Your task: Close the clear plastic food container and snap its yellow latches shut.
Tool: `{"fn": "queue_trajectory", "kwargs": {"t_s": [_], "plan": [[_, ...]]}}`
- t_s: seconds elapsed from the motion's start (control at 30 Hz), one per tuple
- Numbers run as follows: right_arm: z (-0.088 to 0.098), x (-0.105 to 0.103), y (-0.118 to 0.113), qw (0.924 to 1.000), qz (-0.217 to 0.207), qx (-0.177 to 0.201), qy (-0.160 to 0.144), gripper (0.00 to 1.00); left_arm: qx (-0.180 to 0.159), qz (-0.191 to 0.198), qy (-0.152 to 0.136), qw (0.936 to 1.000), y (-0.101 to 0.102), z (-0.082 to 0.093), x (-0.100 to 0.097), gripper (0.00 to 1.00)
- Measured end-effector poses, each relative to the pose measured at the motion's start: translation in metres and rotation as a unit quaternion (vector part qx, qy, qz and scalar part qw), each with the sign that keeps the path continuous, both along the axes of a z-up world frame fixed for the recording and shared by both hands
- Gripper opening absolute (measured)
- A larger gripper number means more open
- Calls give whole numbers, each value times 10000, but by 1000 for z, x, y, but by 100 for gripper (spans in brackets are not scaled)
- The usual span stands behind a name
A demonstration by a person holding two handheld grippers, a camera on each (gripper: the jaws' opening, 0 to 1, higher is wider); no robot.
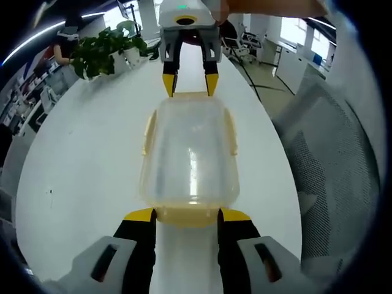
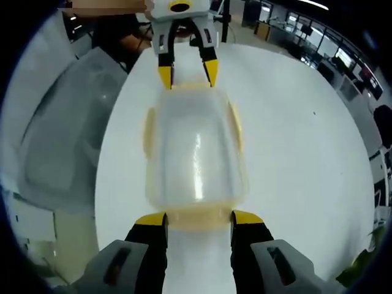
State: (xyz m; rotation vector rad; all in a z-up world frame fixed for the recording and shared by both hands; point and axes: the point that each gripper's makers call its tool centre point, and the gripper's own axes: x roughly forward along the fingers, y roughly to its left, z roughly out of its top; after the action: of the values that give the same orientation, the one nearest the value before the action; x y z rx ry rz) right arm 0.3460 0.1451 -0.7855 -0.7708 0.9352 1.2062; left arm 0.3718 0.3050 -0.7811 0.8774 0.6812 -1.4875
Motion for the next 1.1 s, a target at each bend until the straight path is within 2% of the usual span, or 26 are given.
{"fn": "queue_trajectory", "kwargs": {"t_s": [0.23, 0.33, 0.43, 0.53, 0.67, 0.73, 0.8, 0.83, 0.9, 1.0, 1.1], "plan": [[-2, 2, -1, 10000, -26, 18, 25, 39, -32, 0, 63, 10000, 0, 0, 1, 38], [-3, 4, -3, 9997, -213, -5, 69, 40, -36, 24, 65, 10000, 0, -2, 2, 39], [-4, 3, -5, 9996, -257, -43, 63, 40, -46, 166, 123, 9998, 2, -4, 4, 40], [-5, 3, -8, 9994, -314, -92, 70, 42, -97, 238, 102, 9996, 5, -6, 4, 47], [-4, 0, -9, 9991, -421, -33, 77, 43, -87, 320, 227, 9992, 8, -8, 0, 45], [-3, -1, -10, 9987, -505, -14, 83, 43, -176, 479, 318, 9982, 9, -5, -1, 45], [2, 2, -11, 9958, -898, 124, 133, 42, -356, 699, 466, 9958, 8, -2, -2, 45], [4, 2, -12, 9963, -851, 112, 103, 41, -475, 857, 549, 9937, 8, 1, -1, 45], [10, 1, -7, 9935, -1063, 353, 191, 41, -606, 999, 708, 9906, 9, 3, -4, 46], [13, 1, -10, 9919, -1194, 371, 226, 41, -546, 1090, 679, 9902, 14, 3, -4, 46], [16, 0, -7, 9890, -1352, 520, 296, 41, -699, 1325, 782, 9856, 16, 9, -4, 46]]}}
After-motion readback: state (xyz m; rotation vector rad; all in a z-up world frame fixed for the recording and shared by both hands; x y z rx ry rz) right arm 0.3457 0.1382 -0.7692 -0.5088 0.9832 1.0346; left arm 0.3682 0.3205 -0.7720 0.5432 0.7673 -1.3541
